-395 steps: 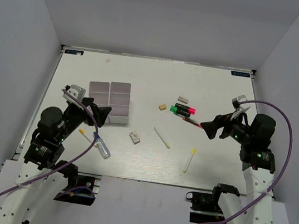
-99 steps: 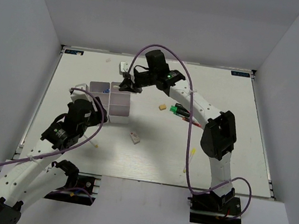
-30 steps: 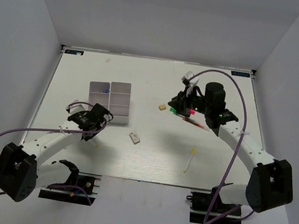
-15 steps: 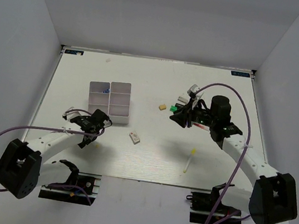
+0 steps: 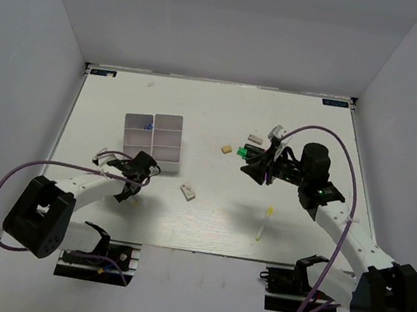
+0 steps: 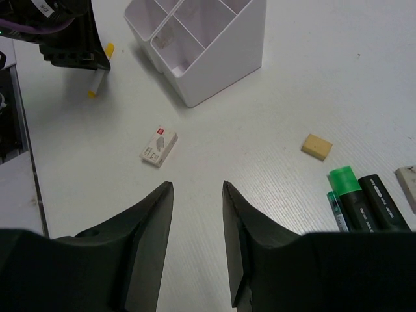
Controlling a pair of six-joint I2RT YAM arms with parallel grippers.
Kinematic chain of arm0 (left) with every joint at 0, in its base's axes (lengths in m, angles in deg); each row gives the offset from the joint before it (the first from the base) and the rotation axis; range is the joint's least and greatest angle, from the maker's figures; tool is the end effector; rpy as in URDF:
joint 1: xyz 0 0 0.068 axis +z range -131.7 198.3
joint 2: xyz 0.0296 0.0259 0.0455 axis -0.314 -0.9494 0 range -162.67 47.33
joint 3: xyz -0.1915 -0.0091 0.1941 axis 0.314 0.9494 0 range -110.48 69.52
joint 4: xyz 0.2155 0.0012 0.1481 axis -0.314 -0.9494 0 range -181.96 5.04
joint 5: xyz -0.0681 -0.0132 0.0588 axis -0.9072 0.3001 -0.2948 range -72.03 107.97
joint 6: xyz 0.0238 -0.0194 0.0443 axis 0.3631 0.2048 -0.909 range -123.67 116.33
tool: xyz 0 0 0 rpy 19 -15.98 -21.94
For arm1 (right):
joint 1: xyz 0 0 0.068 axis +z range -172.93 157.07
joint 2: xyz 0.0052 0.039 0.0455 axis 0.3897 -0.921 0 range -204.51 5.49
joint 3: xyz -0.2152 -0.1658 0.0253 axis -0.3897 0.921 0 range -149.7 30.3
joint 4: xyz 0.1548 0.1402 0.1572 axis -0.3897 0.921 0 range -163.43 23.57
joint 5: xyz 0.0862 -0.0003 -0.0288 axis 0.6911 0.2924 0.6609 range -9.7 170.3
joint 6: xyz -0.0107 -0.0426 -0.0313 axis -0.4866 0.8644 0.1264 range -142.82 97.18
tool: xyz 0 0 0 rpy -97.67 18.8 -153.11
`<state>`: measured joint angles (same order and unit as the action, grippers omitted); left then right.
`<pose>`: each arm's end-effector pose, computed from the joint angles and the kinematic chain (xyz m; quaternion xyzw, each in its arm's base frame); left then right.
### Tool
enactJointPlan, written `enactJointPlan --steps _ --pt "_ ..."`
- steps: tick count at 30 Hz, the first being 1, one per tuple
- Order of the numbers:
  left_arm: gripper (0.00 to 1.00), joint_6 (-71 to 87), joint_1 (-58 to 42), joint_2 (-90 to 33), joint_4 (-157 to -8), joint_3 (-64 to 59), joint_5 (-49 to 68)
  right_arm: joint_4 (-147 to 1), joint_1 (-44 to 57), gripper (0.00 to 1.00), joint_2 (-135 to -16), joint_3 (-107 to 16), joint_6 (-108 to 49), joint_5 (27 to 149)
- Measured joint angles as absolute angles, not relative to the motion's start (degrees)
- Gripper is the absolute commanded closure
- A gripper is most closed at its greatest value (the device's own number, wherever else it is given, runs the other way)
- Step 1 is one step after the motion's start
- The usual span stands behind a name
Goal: Sort the stationery into containers
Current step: Pick up the pen from the center of the board, then place the pen in the storage box.
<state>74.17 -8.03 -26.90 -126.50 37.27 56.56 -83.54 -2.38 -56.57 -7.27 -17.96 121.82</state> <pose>0.1730 -0.0608 0.1471 -0.4263 0.8406 0.1607 0.2930 0.2179 0.1069 0.2747 -0.3744 0.6729 0.3556 0.5296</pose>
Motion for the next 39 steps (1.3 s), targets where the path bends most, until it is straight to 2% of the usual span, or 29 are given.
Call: enactJointPlan --steps 4,8,11,15,21,24,29,32,39 --pt "0.77 74.13 -7.50 -27.19 -125.10 37.57 56.73 -83.98 -2.79 0.58 -56.31 -7.11 -17.98 122.21" --pt "0.80 74.17 -7.30 -26.27 -124.31 38.18 56.77 -84.04 -3.29 0.58 -56.04 -6.85 -18.00 122.74" --pt "0.87 74.34 -7.22 -23.41 -125.39 38.64 54.68 -84.09 -3.49 0.58 -55.85 -6.57 -18.02 123.09" --pt "0.99 72.03 -7.50 -13.24 -128.23 38.43 51.20 -84.13 -3.88 0.58 -55.72 -6.52 -18.09 123.59" --pt "1.00 60.36 -7.61 -1.11 -126.02 32.50 45.52 -84.35 -4.32 0.58 -55.76 -6.52 -17.91 124.22" --pt "1.00 51.15 -7.68 1.68 -117.28 31.89 41.17 -84.63 -4.52 0.62 -56.68 -6.52 -17.45 125.23" --pt "1.00 36.51 -7.70 0.88 -90.00 36.46 33.04 -84.20 -4.85 0.64 -59.54 -6.54 -16.40 126.37" --pt "1.00 28.33 -7.70 -5.70 -76.80 36.59 29.61 -83.82 -5.11 0.64 -59.80 -6.54 -15.84 126.87" --pt "1.00 8.23 -7.70 -23.78 -58.13 30.80 23.27 -83.89 -5.44 0.64 -59.13 -6.54 -14.87 127.22"
